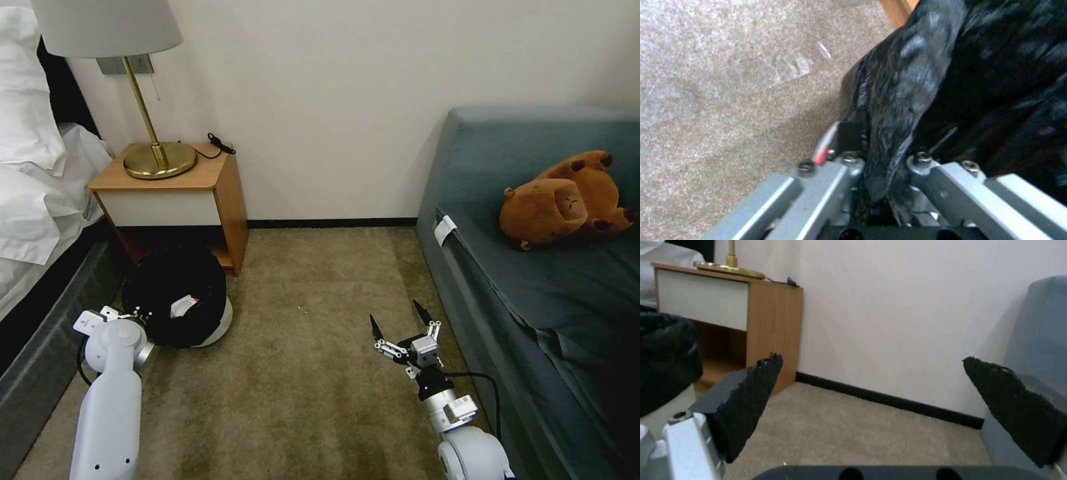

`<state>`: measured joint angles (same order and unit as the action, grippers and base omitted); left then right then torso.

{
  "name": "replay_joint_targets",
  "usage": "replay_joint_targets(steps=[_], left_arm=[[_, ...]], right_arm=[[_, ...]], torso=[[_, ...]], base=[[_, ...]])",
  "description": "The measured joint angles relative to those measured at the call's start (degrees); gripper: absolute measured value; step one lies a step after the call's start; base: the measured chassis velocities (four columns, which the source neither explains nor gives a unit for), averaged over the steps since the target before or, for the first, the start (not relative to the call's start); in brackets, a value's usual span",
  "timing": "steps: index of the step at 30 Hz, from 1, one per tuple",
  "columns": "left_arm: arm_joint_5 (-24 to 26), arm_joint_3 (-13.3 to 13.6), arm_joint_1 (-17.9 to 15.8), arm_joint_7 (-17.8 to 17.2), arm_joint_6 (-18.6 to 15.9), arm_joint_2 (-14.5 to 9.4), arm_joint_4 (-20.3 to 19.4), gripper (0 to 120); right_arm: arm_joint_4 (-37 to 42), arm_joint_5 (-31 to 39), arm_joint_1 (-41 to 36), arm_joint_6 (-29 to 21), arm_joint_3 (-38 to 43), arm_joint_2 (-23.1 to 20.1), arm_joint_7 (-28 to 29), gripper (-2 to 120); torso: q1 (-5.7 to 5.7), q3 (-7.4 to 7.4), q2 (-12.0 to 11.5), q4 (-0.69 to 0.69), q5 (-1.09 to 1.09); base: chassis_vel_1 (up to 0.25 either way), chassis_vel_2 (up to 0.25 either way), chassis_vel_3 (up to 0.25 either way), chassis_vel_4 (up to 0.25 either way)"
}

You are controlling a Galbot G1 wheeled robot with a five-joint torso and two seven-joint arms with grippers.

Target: Pick up the trash bin, then pick up the garbage on the floor and place it into the trash bin.

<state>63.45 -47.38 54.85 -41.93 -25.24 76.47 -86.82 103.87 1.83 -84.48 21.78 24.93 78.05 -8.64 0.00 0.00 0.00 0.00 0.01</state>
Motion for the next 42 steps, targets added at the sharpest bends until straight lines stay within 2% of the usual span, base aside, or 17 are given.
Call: replay_joint_targets(steps=[14,20,21,23,24,25,27,28,30,31,33,34,36,37,40,41,42], left_arm=[[-1.57,-0.34,2.52,-0.01,-0.54,0.21,-3.55,59],[-8.59,-0.87,6.13,3.51,-1.51,1.19,-9.62,83],[-11.66,-1.0,8.02,6.37,-2.3,1.54,-12.7,90],[-13.46,-1.08,8.81,7.88,-2.41,1.79,-13.98,93],[-17.14,-1.27,10.55,11.02,-2.58,2.37,-16.53,97],[-17.14,-1.27,10.55,11.02,-2.58,2.37,-16.53,97],[-24.66,-1.57,15.17,17.83,-3.44,3.6,-22.22,100],[-24.66,-1.57,15.17,17.83,-3.44,3.6,-22.22,100],[-30.87,-1.76,18.88,24.29,-2.89,4.63,-25.64,100],[-30.87,-1.76,18.88,24.29,-2.89,4.63,-25.64,100],[-39.99,-2.3,22.67,34.99,0.68,6.53,-28.49,98],[-39.99,-2.3,22.67,34.99,0.68,6.53,-28.49,98],[-46.97,-2.25,25.34,42.2,5.42,7.68,-29.92,98],[-46.97,-2.25,25.34,42.2,5.42,7.68,-29.92,98],[-54.19,-1.33,26.81,46.28,16.32,9.15,-28.55,95],[-54.19,-1.33,26.81,46.28,16.32,9.15,-28.55,95],[-56.4,-0.84,27.13,46.55,20.64,9.71,-27.23,94]], right_arm=[[0.81,0.35,1.41,-0.98,-0.32,-0.49,-0.1,100],[1.19,1.31,3.72,-2.38,-0.73,-0.57,0.11,100],[1.2,1.73,4.59,-2.95,-1.01,-0.56,0.22,100],[1.18,1.9,5.13,-3.23,-1.14,-0.54,0.29,100],[1.06,2.21,6.03,-3.52,-1.33,-0.47,0.6,100],[1.06,2.21,6.03,-3.52,-1.33,-0.47,0.6,100],[0.52,3.33,8.16,-4.29,-1.77,-0.28,1.41,100],[0.52,3.33,8.16,-4.29,-1.77,-0.28,1.41,100],[-0.06,4.15,10.15,-4.79,-1.81,-0.09,1.83,100],[-0.06,4.15,10.15,-4.79,-1.81,-0.09,1.83,100],[-0.71,5.53,12.96,-5.53,-1.53,0.3,2.82,100],[-0.71,5.53,12.96,-5.53,-1.53,0.3,2.82,100],[-0.91,7.39,14.23,-6.53,-1.7,0.39,3.58,100],[-0.91,7.39,14.23,-6.53,-1.7,0.39,3.58,100],[-1.68,8.71,15.12,-7.12,-2.15,0.71,3.95,100],[-1.68,8.71,15.12,-7.12,-2.15,0.71,3.95,100],[-2.22,9.08,15.2,-7.14,-2.47,1.01,3.99,100]], torso=[[0.0,0.0,0.0,0.0,-0.01],[0.0,0.0,0.0,0.0,-0.01],[0.0,0.0,0.0,0.0,0.0],[0.0,0.0,0.0,0.0,0.0],[0.0,0.0,0.0,0.0,-0.01],[0.0,0.0,0.0,0.0,-0.01],[0.0,0.0,0.0,0.0,-0.01],[0.0,0.0,0.0,0.0,-0.01],[0.0,0.0,0.0,0.0,0.0],[0.0,0.0,0.0,0.0,0.0],[0.0,0.0,0.0,0.01,-0.01],[0.0,0.0,0.0,0.01,-0.01],[0.0,0.0,0.0,0.01,0.0],[0.0,0.0,0.0,0.01,0.0],[0.0,0.0,0.0,0.01,0.0],[0.0,0.0,0.0,0.01,0.0],[0.0,0.0,0.0,0.0,0.0]], base=[[0.0,0.0,0.0,0.0],[0.0,0.0,0.0,0.0],[0.0,0.0,0.0,0.0],[0.0,0.0,0.0,0.0],[0.0,0.0,0.0,0.0],[0.0,0.0,0.0,0.0],[0.0,0.0,0.0,0.0],[0.0,0.0,0.0,0.0],[0.0,0.0,0.0,0.0],[0.0,0.0,0.0,0.0],[0.0,0.0,0.0,0.0],[0.0,0.0,0.0,0.0],[0.0,0.0,0.0,0.0],[0.0,0.0,0.0,0.0],[0.0,0.0,0.0,0.0],[0.0,0.0,0.0,0.0],[0.0,0.0,0.0,0.0]])
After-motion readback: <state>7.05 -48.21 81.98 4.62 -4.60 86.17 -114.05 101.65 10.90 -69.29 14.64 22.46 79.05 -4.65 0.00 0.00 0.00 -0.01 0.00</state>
